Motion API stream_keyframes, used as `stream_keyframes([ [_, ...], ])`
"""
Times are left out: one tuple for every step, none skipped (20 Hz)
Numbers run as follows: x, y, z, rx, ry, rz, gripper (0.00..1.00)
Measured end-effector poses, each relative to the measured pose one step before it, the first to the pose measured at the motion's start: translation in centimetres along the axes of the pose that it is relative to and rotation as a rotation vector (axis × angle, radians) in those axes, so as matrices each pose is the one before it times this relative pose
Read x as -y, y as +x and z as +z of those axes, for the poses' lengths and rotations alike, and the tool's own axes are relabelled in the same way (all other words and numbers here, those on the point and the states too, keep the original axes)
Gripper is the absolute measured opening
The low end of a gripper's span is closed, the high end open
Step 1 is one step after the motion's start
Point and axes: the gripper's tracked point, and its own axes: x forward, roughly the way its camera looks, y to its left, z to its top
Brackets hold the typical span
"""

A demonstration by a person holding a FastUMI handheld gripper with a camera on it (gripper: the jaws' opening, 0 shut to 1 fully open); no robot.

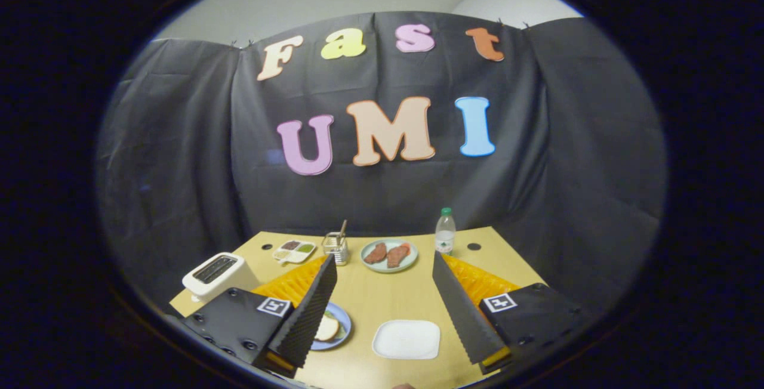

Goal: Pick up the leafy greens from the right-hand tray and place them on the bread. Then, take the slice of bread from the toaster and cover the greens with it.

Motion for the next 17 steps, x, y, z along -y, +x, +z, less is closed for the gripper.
stream_keyframes([
  [0.828, -0.313, 0.588, 0.03320, -0.00963, -0.02367, 1.00],
  [0.729, -0.503, 0.657, 0.03312, -0.01630, -0.02381, 1.00],
  [0.751, -0.539, 0.347, 0.02746, -0.01829, -0.02085, 1.00],
  [0.548, -0.644, 0.134, 0.01206, -0.01019, -0.01516, 1.00],
  [0.436, -0.452, 0.326, 0.01335, -0.00034, -0.01280, 1.00],
  [0.442, -0.614, 0.225, 0.01282, 0.00648, -0.01488, 1.00],
  [0.356, -0.287, 0.447, 0.01396, 0.00938, -0.00890, 1.00],
  [0.385, -0.477, 0.296, 0.01656, 0.00794, -0.01270, 1.00],
  [0.310, -0.147, 0.252, 0.00850, 0.00262, -0.00742, 1.00],
  [0.126, -0.180, 0.029, 0.00505, 0.00064, -0.00493, 1.00],
  [-0.039, -0.076, -0.020, -0.00130, -0.00444, 0.00018, 1.00],
  [0.067, -0.078, 0.299, 0.00887, -0.00495, -0.00193, 1.00],
  [0.157, -0.178, 0.321, 0.01014, -0.00918, -0.00301, 1.00],
  [0.093, 0.030, 0.469, 0.01395, -0.00593, -0.00302, 1.00],
  [-0.111, -0.140, 0.311, 0.00923, -0.00456, 0.00224, 1.00],
  [0.001, -0.013, 0.217, 0.00622, -0.00409, 0.00026, 1.00],
  [0.082, -0.077, 0.079, 0.00239, -0.00378, -0.00044, 1.00],
])
